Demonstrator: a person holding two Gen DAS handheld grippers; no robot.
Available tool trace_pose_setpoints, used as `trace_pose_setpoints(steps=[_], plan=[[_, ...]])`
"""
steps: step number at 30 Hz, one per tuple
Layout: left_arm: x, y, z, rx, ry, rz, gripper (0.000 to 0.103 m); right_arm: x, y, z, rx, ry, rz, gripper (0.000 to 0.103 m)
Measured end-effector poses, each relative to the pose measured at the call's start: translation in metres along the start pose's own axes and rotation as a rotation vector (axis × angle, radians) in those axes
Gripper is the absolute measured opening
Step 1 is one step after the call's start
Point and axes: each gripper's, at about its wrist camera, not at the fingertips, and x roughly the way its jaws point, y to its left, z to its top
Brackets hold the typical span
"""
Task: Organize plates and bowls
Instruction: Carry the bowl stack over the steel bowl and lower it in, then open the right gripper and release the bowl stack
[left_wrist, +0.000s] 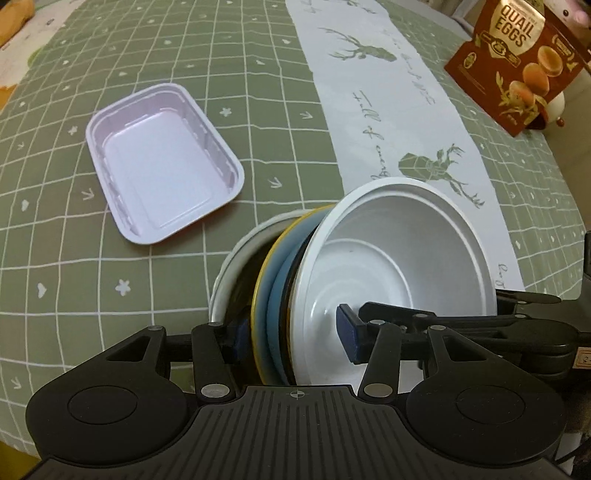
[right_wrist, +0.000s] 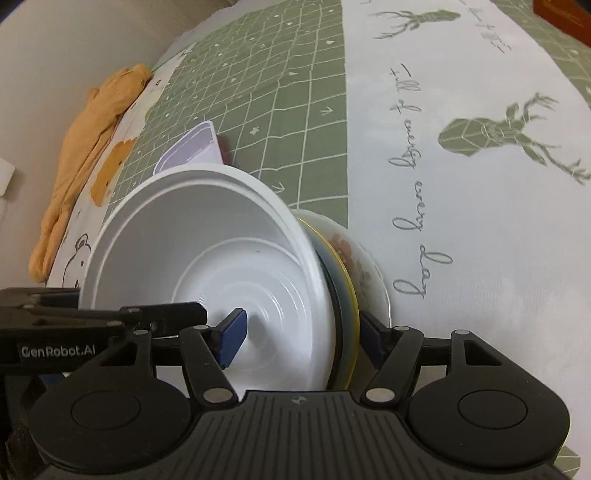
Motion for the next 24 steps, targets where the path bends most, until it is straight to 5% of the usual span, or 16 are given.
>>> trace_pose_setpoints(steps=[13, 16, 24], plan=[[-0.008, 0.028, -0.005, -0.045, -0.02, -0.032, 0.043, 0.001, 0.035, 0.007, -0.148, -0.039, -0.156, 0.067], [-0.021, 0.031, -0.004, -0.043, -0.052, -0.074, 0.025, 0.001, 0.034, 0.013, -0.146, -0.054, -0.158, 0.067], [-0.031, 0.026, -0.011, -0.011, -0.088, -0.055, 0.025, -0.021, 0.035, 0.009, -0.156, -0.123, -0.151, 0.067]])
